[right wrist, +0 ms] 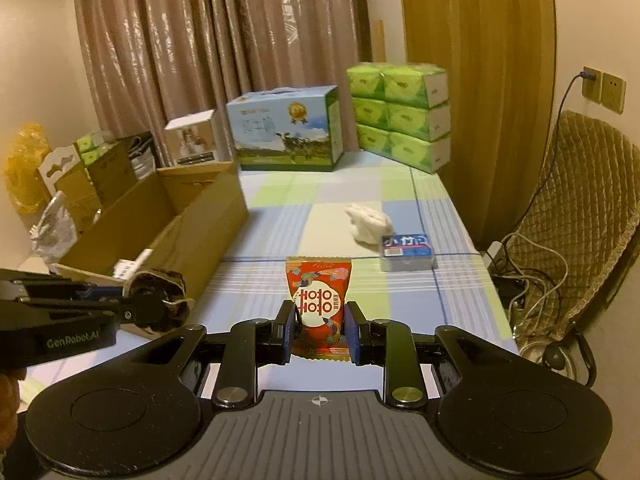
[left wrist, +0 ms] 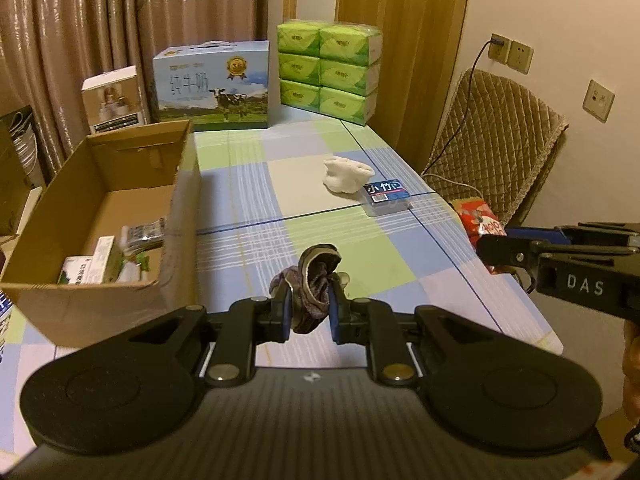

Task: Organize objects
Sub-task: 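Carry the red snack packet and dark pouch to the cardboard box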

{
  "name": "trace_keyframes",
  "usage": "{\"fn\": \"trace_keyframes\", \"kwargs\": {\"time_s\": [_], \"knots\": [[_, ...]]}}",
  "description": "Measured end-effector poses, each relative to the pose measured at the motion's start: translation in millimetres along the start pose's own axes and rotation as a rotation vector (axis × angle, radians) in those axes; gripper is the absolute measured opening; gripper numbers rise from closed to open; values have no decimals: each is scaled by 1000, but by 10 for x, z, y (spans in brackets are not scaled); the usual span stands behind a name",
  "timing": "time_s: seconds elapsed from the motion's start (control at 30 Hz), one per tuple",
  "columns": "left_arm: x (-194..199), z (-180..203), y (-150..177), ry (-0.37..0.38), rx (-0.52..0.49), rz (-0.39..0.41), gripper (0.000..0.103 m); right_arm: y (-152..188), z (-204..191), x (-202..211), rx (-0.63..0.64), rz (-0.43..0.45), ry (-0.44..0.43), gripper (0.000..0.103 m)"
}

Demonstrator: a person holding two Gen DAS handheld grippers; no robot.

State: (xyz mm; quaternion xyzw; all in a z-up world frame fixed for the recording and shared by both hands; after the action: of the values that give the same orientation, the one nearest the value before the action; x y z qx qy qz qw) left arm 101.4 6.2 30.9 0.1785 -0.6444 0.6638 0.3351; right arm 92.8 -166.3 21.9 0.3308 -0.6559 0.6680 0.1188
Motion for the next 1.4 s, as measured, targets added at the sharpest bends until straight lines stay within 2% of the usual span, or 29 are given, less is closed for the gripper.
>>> {"fn": "trace_keyframes", "kwargs": {"time_s": [0.23, 0.67, 1.4], "knots": [[318, -165, 135, -32, 26, 7, 14, 22, -304, 179, 8, 11, -34, 23], [770, -627, 252, -115, 62, 32, 14, -7, -846, 221, 71, 12, -105, 23], [1068, -1222, 218, -189, 118, 63, 15, -111, -1467, 15, 160, 8, -181, 23]]}}
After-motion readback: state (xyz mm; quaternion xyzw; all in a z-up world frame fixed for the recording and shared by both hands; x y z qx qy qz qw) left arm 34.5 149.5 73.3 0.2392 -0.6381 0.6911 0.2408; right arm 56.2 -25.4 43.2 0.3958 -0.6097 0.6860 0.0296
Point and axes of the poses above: each gripper's, at about its wrist camera, not at the fingertips, and x roughly against the way its jaws point, z to its right, y to its underside, the point moved 2 cm from there along -x, roughly the way its jaws point, and after that the axes turned 4 degrees about x, right-handed, at the moved point
